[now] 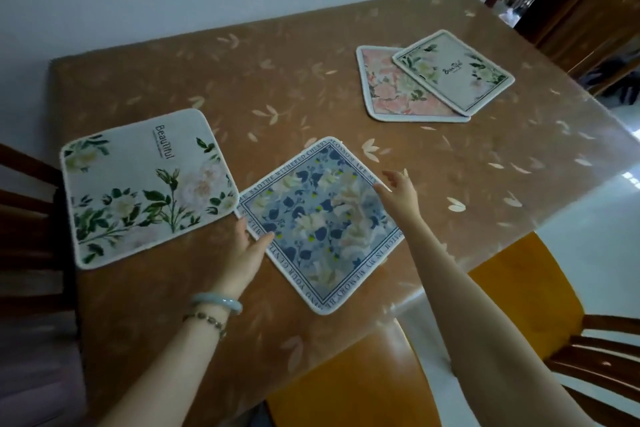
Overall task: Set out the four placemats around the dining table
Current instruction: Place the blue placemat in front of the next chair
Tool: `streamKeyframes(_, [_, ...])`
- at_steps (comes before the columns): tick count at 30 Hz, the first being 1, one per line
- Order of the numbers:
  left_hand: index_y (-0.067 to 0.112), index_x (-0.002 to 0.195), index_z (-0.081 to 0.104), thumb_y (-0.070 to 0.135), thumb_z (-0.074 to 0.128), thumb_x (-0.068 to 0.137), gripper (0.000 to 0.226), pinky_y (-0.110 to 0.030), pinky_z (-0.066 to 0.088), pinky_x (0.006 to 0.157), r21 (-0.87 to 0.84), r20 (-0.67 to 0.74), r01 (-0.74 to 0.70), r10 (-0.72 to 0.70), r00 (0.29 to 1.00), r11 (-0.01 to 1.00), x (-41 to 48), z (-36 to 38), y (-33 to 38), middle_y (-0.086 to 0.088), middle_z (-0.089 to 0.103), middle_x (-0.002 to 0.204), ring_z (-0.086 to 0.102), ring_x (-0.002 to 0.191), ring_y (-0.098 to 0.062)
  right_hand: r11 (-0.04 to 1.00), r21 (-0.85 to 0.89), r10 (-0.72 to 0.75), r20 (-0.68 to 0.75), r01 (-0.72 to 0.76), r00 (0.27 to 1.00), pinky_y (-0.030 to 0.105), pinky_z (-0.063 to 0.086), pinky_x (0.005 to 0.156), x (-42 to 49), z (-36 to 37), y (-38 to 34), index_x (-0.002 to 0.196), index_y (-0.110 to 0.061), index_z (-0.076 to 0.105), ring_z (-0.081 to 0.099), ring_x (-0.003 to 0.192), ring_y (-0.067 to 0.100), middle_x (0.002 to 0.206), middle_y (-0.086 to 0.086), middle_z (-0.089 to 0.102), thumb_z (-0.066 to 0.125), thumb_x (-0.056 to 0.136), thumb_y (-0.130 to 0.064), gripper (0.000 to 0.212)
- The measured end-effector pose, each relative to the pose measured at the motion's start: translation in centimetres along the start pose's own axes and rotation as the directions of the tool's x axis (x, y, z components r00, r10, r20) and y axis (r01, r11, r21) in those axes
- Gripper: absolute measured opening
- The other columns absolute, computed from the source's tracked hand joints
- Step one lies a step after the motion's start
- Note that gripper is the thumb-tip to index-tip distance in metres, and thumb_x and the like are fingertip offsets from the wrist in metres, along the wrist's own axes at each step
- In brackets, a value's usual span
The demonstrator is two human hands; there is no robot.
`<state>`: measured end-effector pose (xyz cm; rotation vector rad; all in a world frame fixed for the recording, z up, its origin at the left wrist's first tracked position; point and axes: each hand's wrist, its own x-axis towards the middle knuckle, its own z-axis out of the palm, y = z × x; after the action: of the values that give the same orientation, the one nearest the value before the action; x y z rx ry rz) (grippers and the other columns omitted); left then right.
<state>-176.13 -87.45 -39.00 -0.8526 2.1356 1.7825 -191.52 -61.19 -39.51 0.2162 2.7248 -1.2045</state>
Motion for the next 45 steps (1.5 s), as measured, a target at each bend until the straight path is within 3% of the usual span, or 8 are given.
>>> streamKeyframes(7, [0.006, 0.146, 0.03, 0.025, 0.059, 0.092, 0.063, -0.047, 0.039, 0.105, -0.045, -0.254, 0.12, -0.128, 0.959, 0.992, 1.8, 3.7, -1.9, -0.014, 0.04, 0.146, 0.044, 0.129, -0.03, 0.971, -0.184, 0.169, 0.084, -0.151, 0.982, 0.047, 0.03, 0.109, 4.1, 0.3, 5.1, 0.136, -0.019, 0.053, 0.034, 0.131, 0.03, 0.135, 0.012, 0.051, 0.047, 0.097, -0.029, 0.041])
streamKeyframes(12, [0.001, 0.143, 0.033, 0.012, 0.059, 0.091, 0.059, -0.032, 0.039, 0.095, -0.238, -0.336, 0.146, -0.222, 0.915, 0.96, 2.7, 4.5, -1.9, -0.015, 0.045, 0.141, 0.047, 0.125, -0.028, 0.982, -0.133, 0.149, 0.098, -0.135, 0.984, 0.051, 0.044, 0.101, 4.7, 0.7, 5.2, 0.121, -0.016, 0.066, 0.051, 0.12, 0.035, 0.128, 0.013, 0.06, 0.047, 0.097, -0.023, 0.031])
streamKeyframes(16, [0.005, 0.093, 0.067, 0.008, 0.063, 0.089, 0.006, -0.032, 0.053, 0.077, -0.419, -0.298, 0.208, -0.35, 0.888, 0.884, 3.6, 3.6, -2.4, -0.011, 0.067, 0.092, 0.063, 0.097, -0.028, 0.986, -0.057, 0.156, 0.04, -0.154, 0.987, 0.036, 0.053, 0.079, 5.3, 0.6, 4.9, 0.106, -0.009, 0.071, 0.061, 0.094, 0.024, 0.105, 0.009, 0.07, 0.057, 0.094, -0.023, 0.023])
streamKeyframes(23, [0.013, 0.086, 0.067, 0.008, 0.066, 0.088, 0.006, -0.025, 0.055, 0.063, -0.378, -0.27, 0.119, -0.232, 0.934, 0.918, 2.7, 3.9, -1.0, -0.006, 0.071, 0.086, 0.068, 0.078, -0.015, 0.995, -0.037, 0.092, 0.009, -0.092, 0.996, 0.027, 0.044, 0.062, 4.8, -1.3, 3.9, 0.081, -0.012, 0.06, 0.056, 0.074, 0.015, 0.076, -0.003, 0.061, 0.06, 0.091, -0.022, 0.013])
streamKeyframes(27, [0.012, 0.087, 0.069, 0.008, 0.066, 0.088, 0.005, -0.031, 0.057, 0.07, -0.356, -0.257, 0.032, -0.131, 0.957, 0.934, 1.7, 3.3, -0.7, -0.01, 0.072, 0.087, 0.07, 0.082, -0.02, 0.995, 0.008, 0.1, -0.054, -0.1, 0.993, 0.022, 0.035, 0.05, 3.3, -4.2, 3.9, 0.082, -0.013, 0.061, 0.051, 0.062, 0.006, 0.071, -0.006, 0.058, 0.061, 0.09, -0.025, 0.015])
streamKeyframes(33, [0.008, 0.089, 0.067, 0.008, 0.07, 0.085, 0.005, -0.041, 0.057, 0.078, -0.308, -0.251, 0.031, -0.113, 0.961, 0.951, 0.8, 1.7, -2.4, -0.012, 0.07, 0.089, 0.069, 0.086, -0.027, 0.984, 0.063, 0.167, -0.032, -0.165, 0.985, 0.024, 0.042, 0.055, -1.9, -4.1, 6.7, 0.086, -0.009, 0.065, 0.057, 0.067, 0.013, 0.075, -0.001, 0.062, 0.062, 0.089, -0.026, 0.018])
streamKeyframes(41, [0.012, 0.08, 0.065, 0.006, 0.072, 0.083, 0.009, -0.029, 0.052, 0.063, -0.244, -0.235, 0.107, -0.166, 0.958, 0.964, -0.7, 3.4, -5.2, -0.008, 0.07, 0.081, 0.069, 0.078, -0.022, 0.968, 0.054, 0.248, -0.028, -0.246, 0.968, 0.028, 0.045, 0.063, -4.5, -3.2, 9.9, 0.086, -0.014, 0.061, 0.058, 0.076, 0.018, 0.076, -0.003, 0.06, 0.061, 0.091, -0.025, 0.012])
streamKeyframes(45, [0.016, 0.075, 0.063, 0.007, 0.071, 0.083, 0.015, -0.036, 0.055, 0.073, -0.185, -0.285, 0.107, -0.157, 0.946, 0.977, -0.4, 3.5, -5.2, -0.007, 0.068, 0.078, 0.067, 0.078, -0.025, 0.971, 0.026, 0.24, -0.007, -0.24, 0.971, 0.034, 0.05, 0.069, -4.6, -2.6, 9.7, 0.086, -0.015, 0.063, 0.06, 0.08, 0.019, 0.081, -0.001, 0.064, 0.062, 0.091, -0.026, 0.011])
